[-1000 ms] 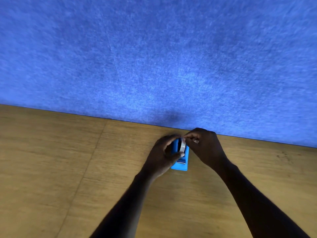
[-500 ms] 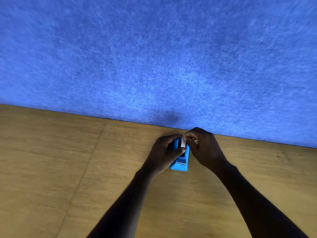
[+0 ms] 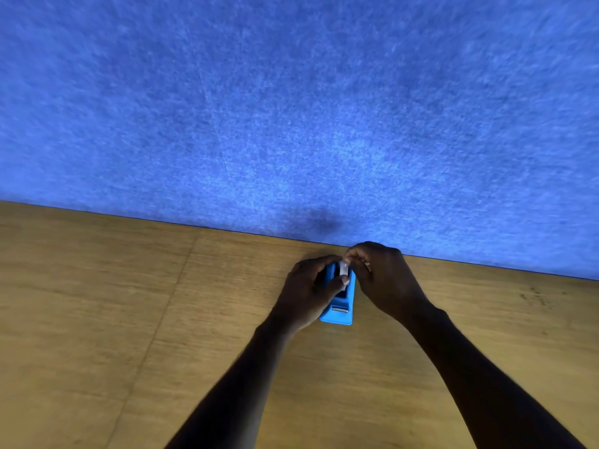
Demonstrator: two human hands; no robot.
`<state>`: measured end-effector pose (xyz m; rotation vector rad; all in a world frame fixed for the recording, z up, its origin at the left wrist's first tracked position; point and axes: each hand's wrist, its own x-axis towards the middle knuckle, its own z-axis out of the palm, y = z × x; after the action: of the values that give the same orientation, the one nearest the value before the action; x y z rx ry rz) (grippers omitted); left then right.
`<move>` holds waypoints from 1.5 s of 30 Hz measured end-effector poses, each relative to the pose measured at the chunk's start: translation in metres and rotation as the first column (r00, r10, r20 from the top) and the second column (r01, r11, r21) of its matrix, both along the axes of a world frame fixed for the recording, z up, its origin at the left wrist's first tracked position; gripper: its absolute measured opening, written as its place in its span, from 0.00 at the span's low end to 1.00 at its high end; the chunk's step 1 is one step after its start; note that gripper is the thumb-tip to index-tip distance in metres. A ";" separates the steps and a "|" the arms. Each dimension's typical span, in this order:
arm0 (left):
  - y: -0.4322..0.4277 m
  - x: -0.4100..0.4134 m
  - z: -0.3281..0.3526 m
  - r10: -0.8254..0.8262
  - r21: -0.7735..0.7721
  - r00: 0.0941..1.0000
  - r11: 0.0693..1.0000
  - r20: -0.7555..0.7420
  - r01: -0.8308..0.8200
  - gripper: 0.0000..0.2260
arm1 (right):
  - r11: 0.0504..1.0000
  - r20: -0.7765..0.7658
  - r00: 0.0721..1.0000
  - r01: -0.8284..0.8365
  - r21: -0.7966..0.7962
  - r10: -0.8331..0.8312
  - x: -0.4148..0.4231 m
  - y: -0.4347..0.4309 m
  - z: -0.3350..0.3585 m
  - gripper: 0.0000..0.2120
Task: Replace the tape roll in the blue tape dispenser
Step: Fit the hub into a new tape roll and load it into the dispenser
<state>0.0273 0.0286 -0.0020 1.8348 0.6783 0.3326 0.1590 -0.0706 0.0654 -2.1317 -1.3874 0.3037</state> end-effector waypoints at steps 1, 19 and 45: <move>0.000 0.000 0.000 -0.002 -0.004 1.000 1.000 0.007 0.002 0.19 | 1.000 0.001 1.000 -0.001 -0.002 0.001 0.000 0.000 0.000 0.06; 0.000 -0.004 0.003 -0.016 -0.013 1.000 1.000 -0.014 0.016 0.24 | 0.999 0.004 0.999 0.043 0.012 -0.043 -0.006 0.000 0.007 0.07; 0.002 -0.012 0.006 -0.047 -0.108 0.999 0.993 -0.011 0.046 0.26 | 0.991 0.053 0.998 0.011 0.130 -0.018 -0.021 -0.026 0.007 0.04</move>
<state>0.0150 0.0308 0.0045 1.7481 0.6494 0.2486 0.1384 -0.0965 0.0728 -2.0557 -1.3830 0.1464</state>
